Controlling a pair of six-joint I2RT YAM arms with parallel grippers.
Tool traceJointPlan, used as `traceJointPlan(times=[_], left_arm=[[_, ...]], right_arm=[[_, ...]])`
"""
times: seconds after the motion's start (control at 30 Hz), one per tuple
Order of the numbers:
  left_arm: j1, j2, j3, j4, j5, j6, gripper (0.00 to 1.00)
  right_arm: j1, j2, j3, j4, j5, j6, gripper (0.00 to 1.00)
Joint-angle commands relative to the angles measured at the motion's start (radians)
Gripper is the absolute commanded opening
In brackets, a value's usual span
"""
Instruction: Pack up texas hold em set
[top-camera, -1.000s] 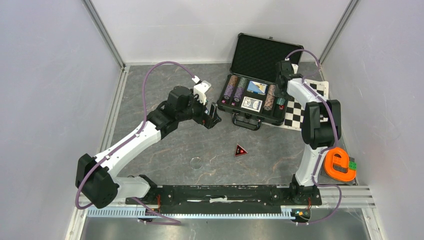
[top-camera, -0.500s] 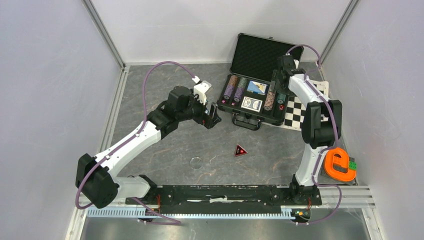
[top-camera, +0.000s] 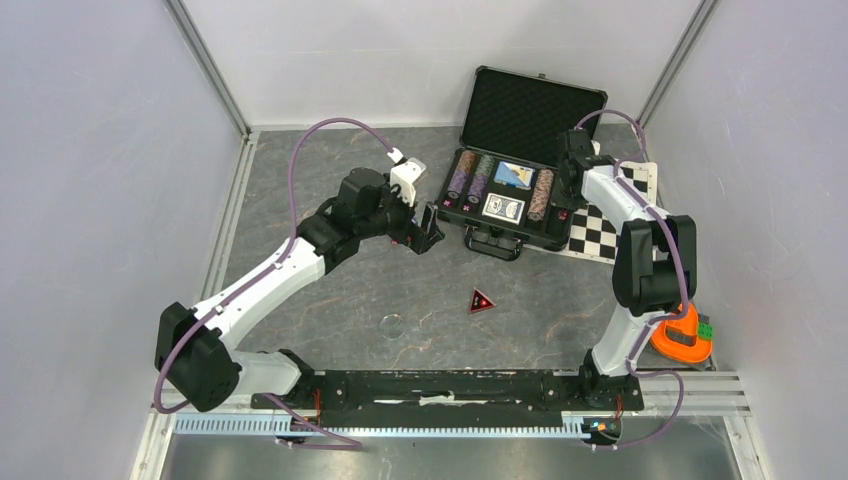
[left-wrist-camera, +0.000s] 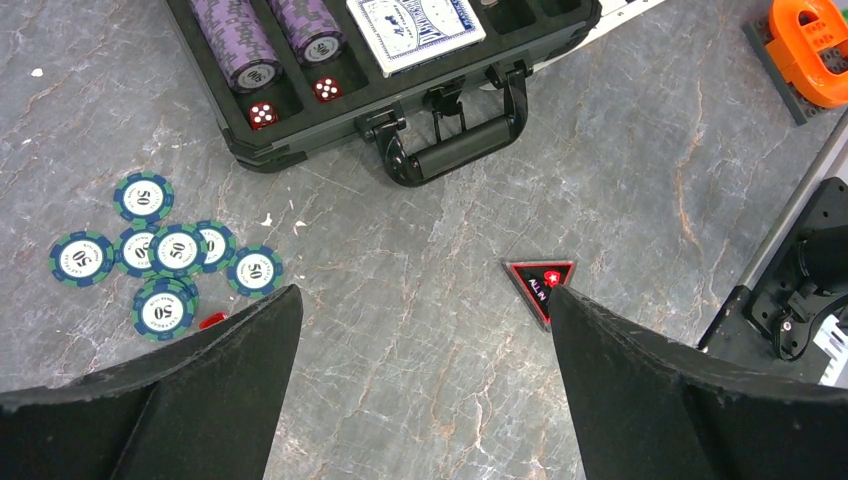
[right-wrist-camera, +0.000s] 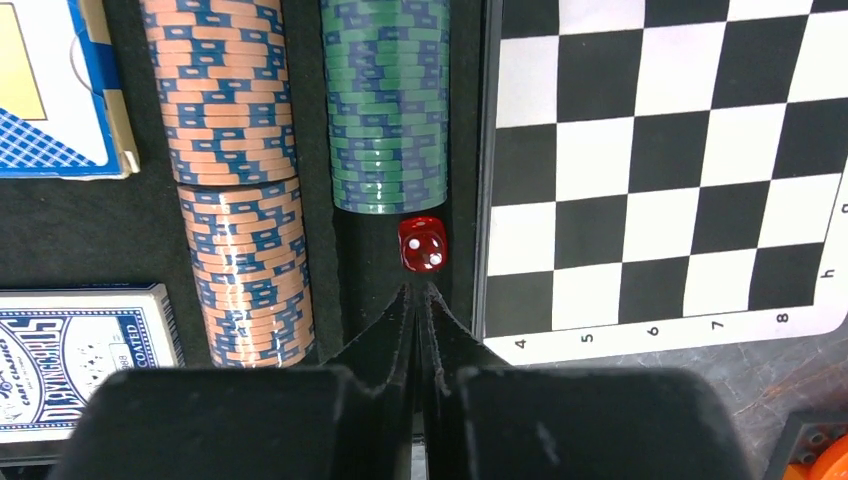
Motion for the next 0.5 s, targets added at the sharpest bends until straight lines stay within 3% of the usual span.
traceJointPlan(times=[0.0,0.47], left_arm=[[0.006,0.004,0.036,0.014,-0.01,0.036,0.99],[0.011,0.015,0.052,-0.03,-0.032,0.052,0.99]], right_arm=[[0.002,0.014,0.032,0.04,0.007,0.015,0.05],[-0.022,0.221,0.296,0.026,0.037,-0.005,0.02]])
